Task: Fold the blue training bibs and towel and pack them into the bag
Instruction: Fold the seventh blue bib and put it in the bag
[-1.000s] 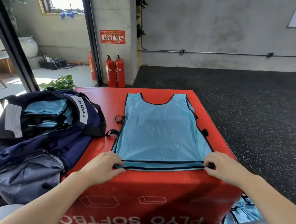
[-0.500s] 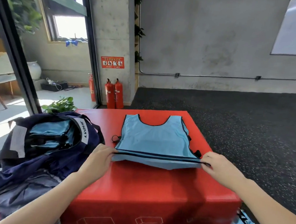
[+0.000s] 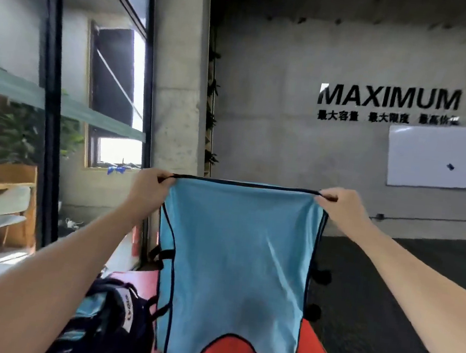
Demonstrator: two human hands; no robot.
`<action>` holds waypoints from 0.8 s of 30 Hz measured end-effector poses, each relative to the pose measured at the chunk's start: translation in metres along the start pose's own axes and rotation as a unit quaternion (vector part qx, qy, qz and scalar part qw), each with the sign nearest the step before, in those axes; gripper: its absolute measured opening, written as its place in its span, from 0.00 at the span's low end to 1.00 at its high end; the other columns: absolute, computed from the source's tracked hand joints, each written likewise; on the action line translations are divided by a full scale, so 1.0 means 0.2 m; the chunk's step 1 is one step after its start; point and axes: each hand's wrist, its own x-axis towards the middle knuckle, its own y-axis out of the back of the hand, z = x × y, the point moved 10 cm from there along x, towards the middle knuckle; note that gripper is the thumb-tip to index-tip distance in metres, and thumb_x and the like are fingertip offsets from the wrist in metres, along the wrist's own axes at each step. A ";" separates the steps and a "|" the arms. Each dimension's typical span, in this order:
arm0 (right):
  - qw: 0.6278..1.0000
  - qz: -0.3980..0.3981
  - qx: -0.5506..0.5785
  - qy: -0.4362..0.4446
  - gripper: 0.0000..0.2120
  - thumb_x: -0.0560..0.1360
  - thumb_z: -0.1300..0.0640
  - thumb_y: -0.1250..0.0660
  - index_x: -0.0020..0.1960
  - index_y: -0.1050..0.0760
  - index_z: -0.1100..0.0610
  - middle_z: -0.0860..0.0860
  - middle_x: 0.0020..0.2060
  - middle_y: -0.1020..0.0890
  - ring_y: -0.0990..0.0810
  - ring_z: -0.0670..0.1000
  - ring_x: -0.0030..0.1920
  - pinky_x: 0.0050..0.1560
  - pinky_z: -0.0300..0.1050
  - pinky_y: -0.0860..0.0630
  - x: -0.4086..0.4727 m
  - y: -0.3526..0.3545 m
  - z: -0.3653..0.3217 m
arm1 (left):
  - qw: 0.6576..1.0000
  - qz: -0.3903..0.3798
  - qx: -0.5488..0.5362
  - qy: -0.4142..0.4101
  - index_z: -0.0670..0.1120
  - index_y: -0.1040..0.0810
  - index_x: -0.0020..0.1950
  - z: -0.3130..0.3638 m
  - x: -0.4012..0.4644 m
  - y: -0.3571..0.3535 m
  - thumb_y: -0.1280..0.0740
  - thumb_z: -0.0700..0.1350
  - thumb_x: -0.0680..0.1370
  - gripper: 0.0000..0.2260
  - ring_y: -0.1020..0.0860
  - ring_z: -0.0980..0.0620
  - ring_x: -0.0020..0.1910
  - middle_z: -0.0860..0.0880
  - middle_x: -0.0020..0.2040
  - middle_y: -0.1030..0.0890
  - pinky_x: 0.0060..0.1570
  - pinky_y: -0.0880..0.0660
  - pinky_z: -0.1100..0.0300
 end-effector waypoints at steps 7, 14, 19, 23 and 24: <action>0.998 -0.018 0.055 -0.017 0.10 0.79 0.57 0.29 0.58 0.17 0.59 0.50 0.47 0.16 0.18 0.53 0.53 0.56 0.45 0.27 0.19 0.32 -0.30 | 0.999 -0.023 0.039 -0.014 0.39 0.20 0.38 0.30 0.22 0.37 0.34 0.43 0.80 0.13 0.28 0.48 0.33 0.48 0.31 0.25 0.34 0.33 0.58; 0.993 -0.050 0.104 -0.028 0.06 0.74 0.55 0.24 0.49 0.15 0.55 0.44 0.41 0.16 0.20 0.41 0.44 0.49 0.38 0.29 0.18 0.33 -0.34 | 0.997 -0.072 0.008 0.011 0.38 0.17 0.42 0.19 0.26 0.43 0.31 0.43 0.78 0.10 0.24 0.45 0.38 0.43 0.39 0.19 0.42 0.28 0.54; 0.993 -0.076 0.082 -0.044 0.04 0.75 0.56 0.25 0.47 0.14 0.56 0.46 0.42 0.15 0.19 0.45 0.45 0.42 0.32 0.27 0.19 0.16 -0.22 | 0.989 -0.120 -0.057 0.058 0.42 0.14 0.43 -0.02 0.25 0.30 0.29 0.40 0.78 0.06 0.18 0.43 0.47 0.42 0.46 0.15 0.54 0.19 0.47; 0.988 -0.099 0.087 -0.075 0.05 0.73 0.57 0.23 0.48 0.14 0.56 0.49 0.43 0.13 0.17 0.47 0.46 0.43 0.34 0.25 0.19 -0.07 -0.03 | 0.980 -0.169 -0.048 0.091 0.40 0.14 0.47 -0.25 0.21 0.08 0.30 0.39 0.79 0.05 0.20 0.47 0.45 0.38 0.49 0.16 0.58 0.21 0.44; 0.987 -0.105 0.088 -0.081 0.05 0.73 0.58 0.23 0.48 0.14 0.56 0.49 0.43 0.13 0.16 0.48 0.47 0.44 0.36 0.25 0.19 -0.14 0.02 | 0.981 -0.171 -0.031 0.091 0.41 0.14 0.46 -0.32 0.20 0.01 0.30 0.40 0.79 0.05 0.21 0.47 0.44 0.38 0.48 0.16 0.56 0.21 0.44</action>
